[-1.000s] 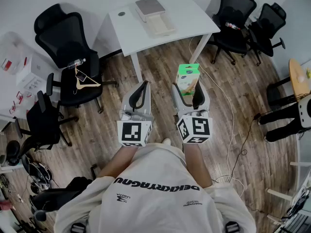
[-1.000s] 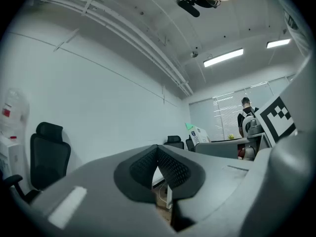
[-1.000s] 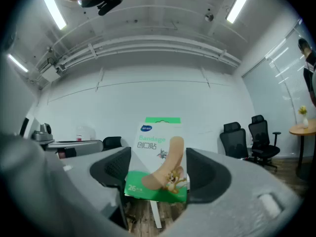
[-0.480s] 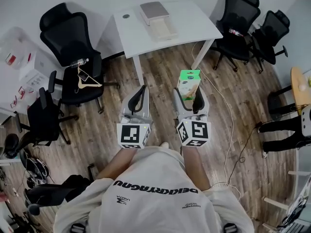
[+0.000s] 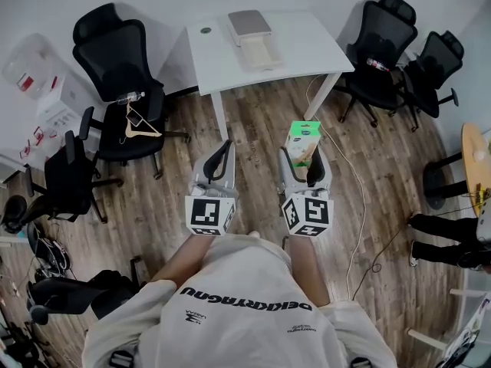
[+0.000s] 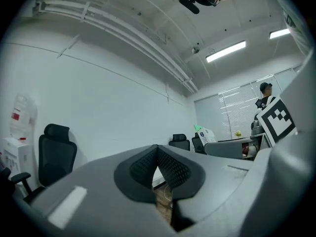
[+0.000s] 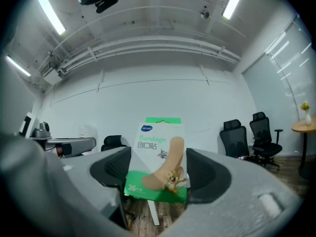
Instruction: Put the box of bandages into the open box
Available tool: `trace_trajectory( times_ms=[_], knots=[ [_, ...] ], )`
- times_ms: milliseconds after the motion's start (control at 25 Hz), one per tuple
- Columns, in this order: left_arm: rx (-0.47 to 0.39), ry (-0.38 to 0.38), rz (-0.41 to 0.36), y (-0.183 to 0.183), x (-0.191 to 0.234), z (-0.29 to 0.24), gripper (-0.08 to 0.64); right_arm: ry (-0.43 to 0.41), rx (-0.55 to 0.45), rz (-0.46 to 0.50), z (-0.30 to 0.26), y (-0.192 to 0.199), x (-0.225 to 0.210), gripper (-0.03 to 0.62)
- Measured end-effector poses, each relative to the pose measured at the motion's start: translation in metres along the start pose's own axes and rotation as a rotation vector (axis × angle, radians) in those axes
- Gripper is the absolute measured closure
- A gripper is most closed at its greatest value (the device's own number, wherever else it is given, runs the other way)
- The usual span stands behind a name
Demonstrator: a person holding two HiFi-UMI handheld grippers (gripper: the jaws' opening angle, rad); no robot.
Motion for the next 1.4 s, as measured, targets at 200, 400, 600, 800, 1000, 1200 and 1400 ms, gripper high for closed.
trace_trajectory(
  times_ms=[200,400,600,800,1000,1200,1400],
  knots=[
    [0.010,-0.032,-0.003,0.010,-0.018,0.006,0.560,-0.020,0.003,-0.008,0.014,0.008,-0.018,0.245],
    [0.030,-0.053,-0.016,0.014,-0.027,0.014,0.560,-0.031,-0.001,-0.015,0.020,0.012,-0.027,0.245],
    [0.025,-0.057,-0.004,0.017,-0.030,0.018,0.560,-0.031,-0.005,-0.027,0.025,0.016,-0.031,0.245],
    [0.044,-0.067,-0.001,0.027,-0.032,0.019,0.560,-0.035,-0.006,-0.029,0.021,0.019,-0.034,0.244],
    [0.026,-0.077,0.008,0.032,-0.023,0.010,0.560,-0.050,-0.007,-0.009,0.002,0.019,-0.034,0.244],
    [0.028,-0.100,0.020,0.037,-0.009,-0.011,0.560,-0.068,-0.002,0.007,-0.027,0.019,-0.034,0.244],
    [0.036,-0.116,0.027,0.045,0.013,-0.039,0.560,-0.088,0.017,0.009,-0.064,0.026,-0.034,0.244]
  ],
)
Point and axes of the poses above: the fingertips, and each gripper's own axes: z backward along the fingers, x to its left, y out of its underside, the point moved 10 cm from there along z, backward along the fingers, and after that the axes turned 4 degrees about z, right-handed, at the moved point
